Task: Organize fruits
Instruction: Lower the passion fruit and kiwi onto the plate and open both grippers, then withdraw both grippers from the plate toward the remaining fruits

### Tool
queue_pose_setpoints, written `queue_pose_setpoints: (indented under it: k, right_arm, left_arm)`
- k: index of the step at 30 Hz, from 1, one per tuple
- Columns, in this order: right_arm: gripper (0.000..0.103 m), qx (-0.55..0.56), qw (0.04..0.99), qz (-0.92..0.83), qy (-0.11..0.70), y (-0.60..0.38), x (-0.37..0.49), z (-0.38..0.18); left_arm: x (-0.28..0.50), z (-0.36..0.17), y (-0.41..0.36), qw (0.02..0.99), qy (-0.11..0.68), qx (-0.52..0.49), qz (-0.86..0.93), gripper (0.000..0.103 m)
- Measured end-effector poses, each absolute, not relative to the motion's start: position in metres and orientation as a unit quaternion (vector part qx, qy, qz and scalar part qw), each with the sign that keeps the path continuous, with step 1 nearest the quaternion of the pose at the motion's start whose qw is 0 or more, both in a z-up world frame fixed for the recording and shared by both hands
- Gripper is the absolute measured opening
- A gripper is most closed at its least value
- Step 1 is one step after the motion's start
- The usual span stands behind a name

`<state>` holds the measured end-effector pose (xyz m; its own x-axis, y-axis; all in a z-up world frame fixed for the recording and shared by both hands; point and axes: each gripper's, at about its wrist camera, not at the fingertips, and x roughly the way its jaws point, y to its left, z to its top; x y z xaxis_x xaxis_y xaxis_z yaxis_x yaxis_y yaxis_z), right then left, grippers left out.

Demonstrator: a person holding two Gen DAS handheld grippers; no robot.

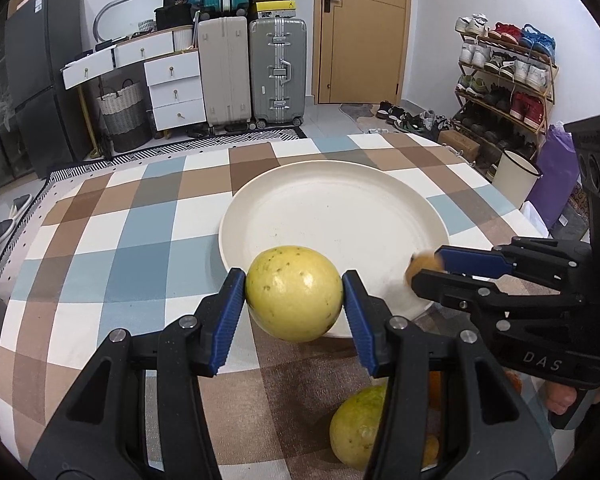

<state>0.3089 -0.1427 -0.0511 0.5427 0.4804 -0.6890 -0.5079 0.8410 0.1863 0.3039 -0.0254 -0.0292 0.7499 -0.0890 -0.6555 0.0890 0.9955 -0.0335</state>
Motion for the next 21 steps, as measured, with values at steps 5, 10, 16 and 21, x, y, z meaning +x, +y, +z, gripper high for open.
queue_pose_setpoints:
  k: [5,10,16,21]
  right_arm:
    - [0.047,-0.010,0.885,0.281,0.370,-0.150,0.303,-0.043]
    - [0.062,-0.006,0.891,0.275,0.362,-0.159,0.297,-0.037]
    - [0.092,0.004,0.897,0.281,0.342,-0.170,0.282,-0.025]
    - [0.102,0.002,0.899,0.286,0.332,-0.173,0.268,-0.020]
  left_arm:
    - [0.301,-0.025,-0.026,0.939,0.338,-0.014,-0.058,0.049]
    - [0.291,-0.017,-0.017,0.942,0.330,-0.030,-0.055,0.084]
    - [0.269,-0.004,-0.006,0.948,0.314,-0.036,-0.044,0.102]
    - [0.248,0.003,0.003,0.952,0.301,-0.039,-0.029,0.102]
